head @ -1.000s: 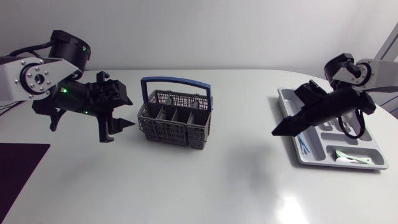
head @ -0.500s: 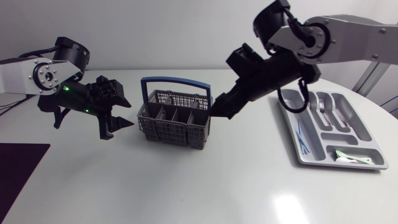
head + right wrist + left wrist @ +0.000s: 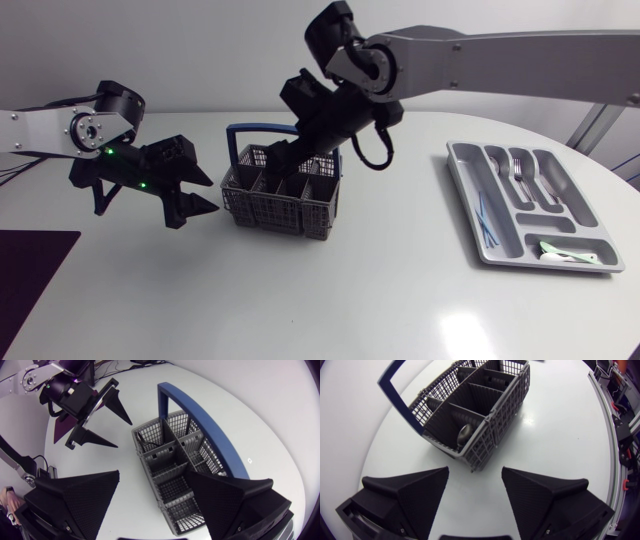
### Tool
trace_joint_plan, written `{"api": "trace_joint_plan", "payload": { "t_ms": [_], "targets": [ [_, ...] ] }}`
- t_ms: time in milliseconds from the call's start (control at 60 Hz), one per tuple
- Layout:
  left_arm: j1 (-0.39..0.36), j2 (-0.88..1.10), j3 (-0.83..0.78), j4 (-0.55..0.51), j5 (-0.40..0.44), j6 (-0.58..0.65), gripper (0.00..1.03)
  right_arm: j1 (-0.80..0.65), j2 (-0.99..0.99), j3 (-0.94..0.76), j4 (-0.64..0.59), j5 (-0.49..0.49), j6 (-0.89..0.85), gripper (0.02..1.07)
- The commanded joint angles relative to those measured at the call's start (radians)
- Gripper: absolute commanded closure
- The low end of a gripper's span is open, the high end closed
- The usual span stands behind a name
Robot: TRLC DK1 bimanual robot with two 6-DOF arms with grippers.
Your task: Unload the cutlery basket into the drawer organizer.
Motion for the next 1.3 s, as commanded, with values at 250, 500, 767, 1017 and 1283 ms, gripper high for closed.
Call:
{"api": "trace_joint_plan", "payload": {
  "t_ms": [250,500,767,1017,1283],
  "targets": [
    [-0.025,0.073,-0.016,-0.002,0.085,-0.049,0.3,0.046,0.071,0.034,0.02,0.025,0.047,0.07],
    [-0.098,0.053,-0.051,-0.001,0.105,-0.083,0.3,0.051,0.071,0.006,0.048,0.041,0.047,0.07],
    [-0.084,0.021,-0.076,0.004,0.108,-0.097,0.3,0.066,0.12,-0.001,0.098,0.078,0.036,0.14],
    [-0.023,-0.065,-0.149,0.006,0.138,-0.086,0.29,0.098,0.171,0.003,0.154,0.113,0.015,0.22],
    [0.021,-0.117,-0.212,0.024,0.166,-0.081,0.29,0.138,0.195,-0.001,0.21,0.208,-0.007,0.4]
  ]
}}
